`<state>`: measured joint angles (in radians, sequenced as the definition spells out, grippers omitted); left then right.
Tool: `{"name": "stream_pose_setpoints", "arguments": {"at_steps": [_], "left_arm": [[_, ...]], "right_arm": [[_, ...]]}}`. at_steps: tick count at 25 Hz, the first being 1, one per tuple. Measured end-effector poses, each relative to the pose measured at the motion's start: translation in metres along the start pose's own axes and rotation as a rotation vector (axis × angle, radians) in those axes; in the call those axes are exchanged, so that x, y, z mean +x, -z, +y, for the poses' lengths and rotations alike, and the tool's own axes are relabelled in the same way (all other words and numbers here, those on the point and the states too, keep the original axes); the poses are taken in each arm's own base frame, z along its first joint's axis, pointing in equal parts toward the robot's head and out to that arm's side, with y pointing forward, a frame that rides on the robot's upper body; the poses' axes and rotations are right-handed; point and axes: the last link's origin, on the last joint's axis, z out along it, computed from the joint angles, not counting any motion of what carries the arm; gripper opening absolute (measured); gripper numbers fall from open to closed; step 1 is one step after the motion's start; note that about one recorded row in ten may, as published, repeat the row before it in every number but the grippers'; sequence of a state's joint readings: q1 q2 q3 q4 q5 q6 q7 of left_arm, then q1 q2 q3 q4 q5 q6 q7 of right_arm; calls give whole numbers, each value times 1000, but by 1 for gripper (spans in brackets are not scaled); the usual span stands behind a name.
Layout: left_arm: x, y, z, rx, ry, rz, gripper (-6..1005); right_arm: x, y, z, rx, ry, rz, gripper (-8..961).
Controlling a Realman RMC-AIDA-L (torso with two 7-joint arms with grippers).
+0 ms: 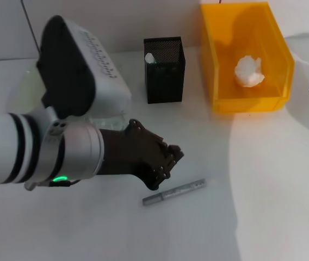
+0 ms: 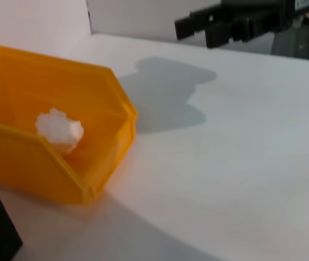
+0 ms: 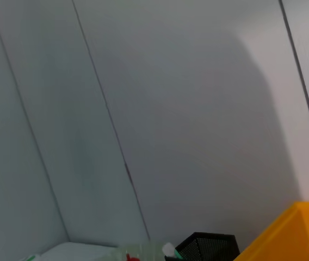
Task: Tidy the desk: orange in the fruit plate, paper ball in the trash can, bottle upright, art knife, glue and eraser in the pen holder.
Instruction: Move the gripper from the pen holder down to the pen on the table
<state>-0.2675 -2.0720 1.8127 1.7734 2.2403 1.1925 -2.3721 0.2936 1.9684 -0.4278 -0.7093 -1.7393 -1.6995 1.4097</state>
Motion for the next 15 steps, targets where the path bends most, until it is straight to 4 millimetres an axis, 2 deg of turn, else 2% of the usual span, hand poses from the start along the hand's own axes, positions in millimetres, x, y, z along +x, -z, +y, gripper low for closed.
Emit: {"name": "stream_pose_setpoints", "arguments": {"at_steps": [7, 11, 15], "left_arm": [[-8, 8, 2, -13, 14, 40, 37], [-9, -1, 6, -19, 13, 75, 41], [-8, -22, -7, -52, 80, 25, 145]], "right_arm": [[-5, 1, 3, -26, 16, 5, 737], [-5, 4, 1, -2, 7, -20, 737], [2, 5, -1, 27, -4, -23, 737]]}}
